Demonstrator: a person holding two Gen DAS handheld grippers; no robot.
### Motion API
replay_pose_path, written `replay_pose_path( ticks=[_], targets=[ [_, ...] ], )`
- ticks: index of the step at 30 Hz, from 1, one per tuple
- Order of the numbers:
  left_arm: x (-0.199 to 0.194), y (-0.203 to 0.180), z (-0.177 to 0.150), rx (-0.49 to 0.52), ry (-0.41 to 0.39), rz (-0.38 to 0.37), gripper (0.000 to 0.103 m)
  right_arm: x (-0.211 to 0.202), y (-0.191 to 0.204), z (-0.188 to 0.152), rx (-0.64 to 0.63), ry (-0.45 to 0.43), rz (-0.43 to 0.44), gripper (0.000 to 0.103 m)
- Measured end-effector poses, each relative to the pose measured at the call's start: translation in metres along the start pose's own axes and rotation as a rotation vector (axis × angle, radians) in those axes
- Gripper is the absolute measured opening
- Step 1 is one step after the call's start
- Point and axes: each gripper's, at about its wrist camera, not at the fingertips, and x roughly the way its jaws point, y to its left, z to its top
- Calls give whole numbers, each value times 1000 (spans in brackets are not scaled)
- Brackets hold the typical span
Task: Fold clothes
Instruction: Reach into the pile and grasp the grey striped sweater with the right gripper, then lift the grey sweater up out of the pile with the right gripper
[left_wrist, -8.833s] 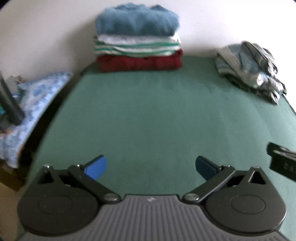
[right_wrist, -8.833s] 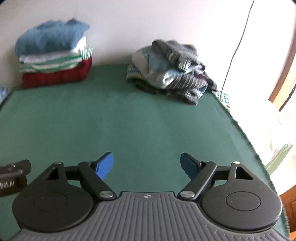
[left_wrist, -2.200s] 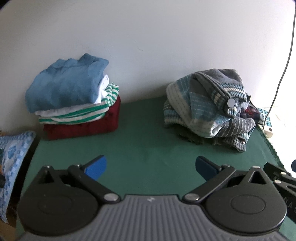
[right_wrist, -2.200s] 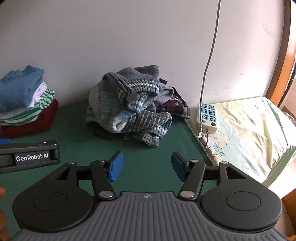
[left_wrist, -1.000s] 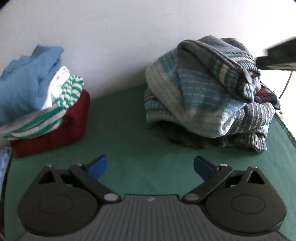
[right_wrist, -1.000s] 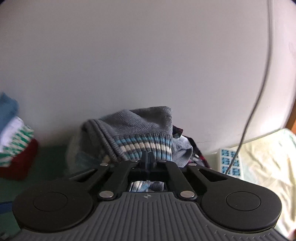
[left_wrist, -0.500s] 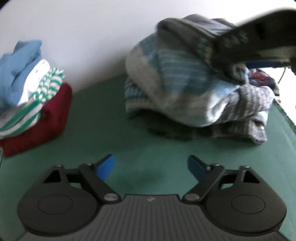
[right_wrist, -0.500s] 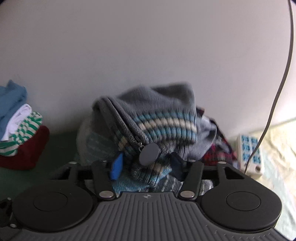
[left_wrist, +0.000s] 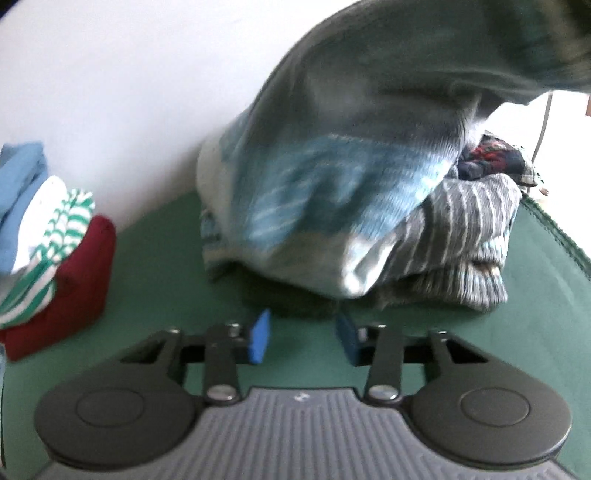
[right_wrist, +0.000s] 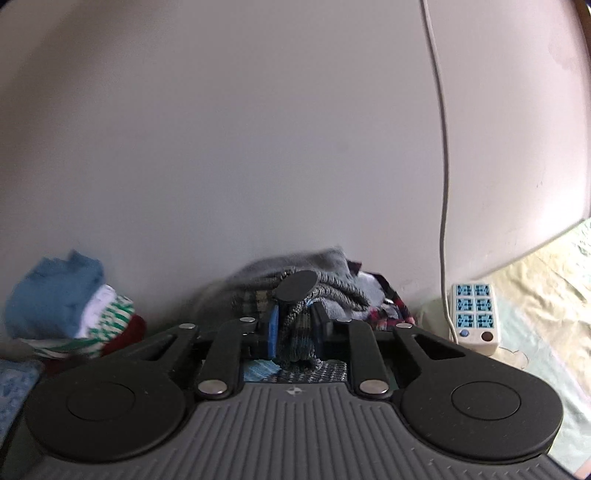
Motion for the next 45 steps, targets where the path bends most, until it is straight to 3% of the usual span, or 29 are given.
replay_pose_path(
  ticks=[2, 4, 6, 8, 11, 12, 14, 15, 16, 18, 21, 22, 24, 26, 28, 32, 34, 36, 40, 44, 45],
  targets=[
    [4, -2, 2, -5, 10, 14, 0, -22, 2, 3, 1, -26, 17, 18],
    [2, -1, 2, -18, 12, 22, 0, -42, 6, 2, -1, -40, 23, 15],
    [-10, 5, -2, -43, -6, 21, 0, -63, 11, 2, -8, -66, 29, 0],
    [-22, 11, -5, -68, -24, 21, 0, -85, 16, 2, -19, -101, 38, 0],
    [-49, 27, -12, -96, -71, 27, 0, -104, 28, -1, -97, -149, -38, 0],
    [-57, 32, -14, -99, -84, 36, 0, -102, 29, -4, -127, -148, -92, 11],
    [-73, 47, -26, -108, -94, 24, 0, -83, 24, -17, -141, -51, -116, 32],
    [-81, 53, -36, -110, -92, 13, 0, -72, 20, -25, -131, 4, -123, 53],
    [-89, 58, -47, -111, -90, 4, 0, -60, 17, -35, -122, 50, -126, 65],
    [-95, 66, -68, -98, -69, 22, 9, -37, 18, -61, -123, 130, -110, 67],
    [-101, 77, -100, -90, -17, 43, 20, -6, 35, -99, -222, 206, -75, 77],
    [-103, 80, -112, -91, 5, 47, 29, 6, 43, -111, -269, 227, -83, 77],
    [-106, 86, -130, -96, 26, 59, 37, 24, 55, -132, -348, 255, -157, 72],
    [-115, 89, -146, -103, 28, 72, 47, 34, 41, -133, -265, 272, -173, 52],
    [-125, 92, -160, -105, 21, 76, 53, 44, 26, -134, -180, 288, -188, 22],
    [-139, 93, -177, -88, -3, 82, 53, 9, 29, -96, -121, 213, -97, 18],
    [-147, 87, -178, -61, -32, 93, 54, -27, 39, -74, -87, 153, 10, 18],
    [-153, 78, -176, -34, -72, 104, 66, -72, 53, -50, -74, 80, 118, 17],
    [-166, 39, -159, 87, -220, 129, 72, -149, 84, -27, -95, -11, 234, 15],
    [-199, 14, -150, 157, -389, 129, 90, -218, 104, -20, -92, -59, 332, 15],
    [-206, 17, -153, 155, -398, 109, 87, -235, 109, -19, -91, -72, 356, 15]
  ],
)
